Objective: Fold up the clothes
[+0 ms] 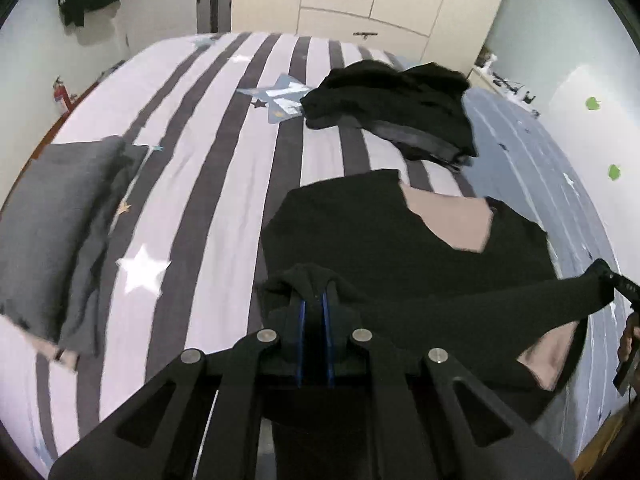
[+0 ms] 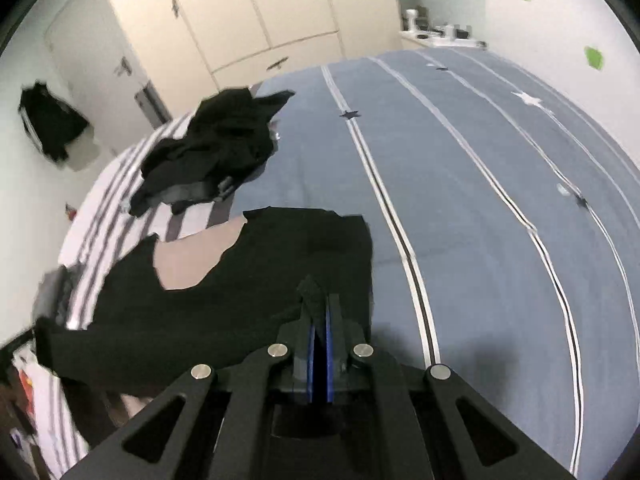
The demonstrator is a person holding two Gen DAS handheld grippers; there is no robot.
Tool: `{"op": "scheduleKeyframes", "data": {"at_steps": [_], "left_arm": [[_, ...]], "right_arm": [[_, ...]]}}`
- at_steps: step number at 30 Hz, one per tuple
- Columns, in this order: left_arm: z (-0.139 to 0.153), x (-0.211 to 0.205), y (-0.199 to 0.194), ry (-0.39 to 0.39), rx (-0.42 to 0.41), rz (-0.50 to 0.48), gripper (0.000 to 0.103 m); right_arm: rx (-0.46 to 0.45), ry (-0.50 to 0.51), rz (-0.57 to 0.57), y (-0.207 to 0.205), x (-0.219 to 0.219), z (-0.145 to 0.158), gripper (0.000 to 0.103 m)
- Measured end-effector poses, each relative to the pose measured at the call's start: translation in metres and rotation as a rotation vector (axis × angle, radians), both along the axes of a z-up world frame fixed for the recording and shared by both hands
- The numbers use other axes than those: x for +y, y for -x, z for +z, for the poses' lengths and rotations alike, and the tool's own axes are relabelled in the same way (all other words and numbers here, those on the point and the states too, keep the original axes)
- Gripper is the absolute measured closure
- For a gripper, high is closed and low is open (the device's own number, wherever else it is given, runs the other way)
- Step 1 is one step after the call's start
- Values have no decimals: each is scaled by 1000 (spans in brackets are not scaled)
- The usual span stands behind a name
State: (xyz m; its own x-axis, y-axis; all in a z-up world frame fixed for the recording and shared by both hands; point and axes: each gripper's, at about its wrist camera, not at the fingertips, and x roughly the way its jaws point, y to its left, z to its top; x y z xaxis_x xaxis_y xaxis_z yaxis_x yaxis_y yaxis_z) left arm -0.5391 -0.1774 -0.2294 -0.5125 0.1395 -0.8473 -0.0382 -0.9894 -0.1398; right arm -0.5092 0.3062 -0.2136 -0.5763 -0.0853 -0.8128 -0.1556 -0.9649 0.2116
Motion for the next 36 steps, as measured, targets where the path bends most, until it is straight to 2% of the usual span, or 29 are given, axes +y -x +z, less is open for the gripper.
{"op": "scheduleKeyframes", "data": {"at_steps": [2, 8, 19, 23, 27, 30, 36], "left_arm": [[-7, 4, 13, 17, -6, -1, 97], [-17, 4, 42, 12, -31, 48, 97], [-24, 12, 93, 77, -45, 33, 97], [-33, 13, 111, 91, -60, 40, 97], [-49, 19, 124, 126, -102, 21, 97], [-55, 18, 130, 120, -117, 28, 97], [-50, 19, 143, 126, -87, 14, 97]], "right_arm": [[-26, -13, 22, 19, 2, -12, 100], [-69, 38, 5, 54, 20, -31, 100], [-90, 64, 21, 106, 32, -42, 99], [-87, 55, 21, 120, 33, -44, 100], [-122, 45, 26, 131, 35, -57, 99], [-142, 41, 30, 134, 36, -69, 99], [-131, 29, 31, 144, 36, -69, 99]]}}
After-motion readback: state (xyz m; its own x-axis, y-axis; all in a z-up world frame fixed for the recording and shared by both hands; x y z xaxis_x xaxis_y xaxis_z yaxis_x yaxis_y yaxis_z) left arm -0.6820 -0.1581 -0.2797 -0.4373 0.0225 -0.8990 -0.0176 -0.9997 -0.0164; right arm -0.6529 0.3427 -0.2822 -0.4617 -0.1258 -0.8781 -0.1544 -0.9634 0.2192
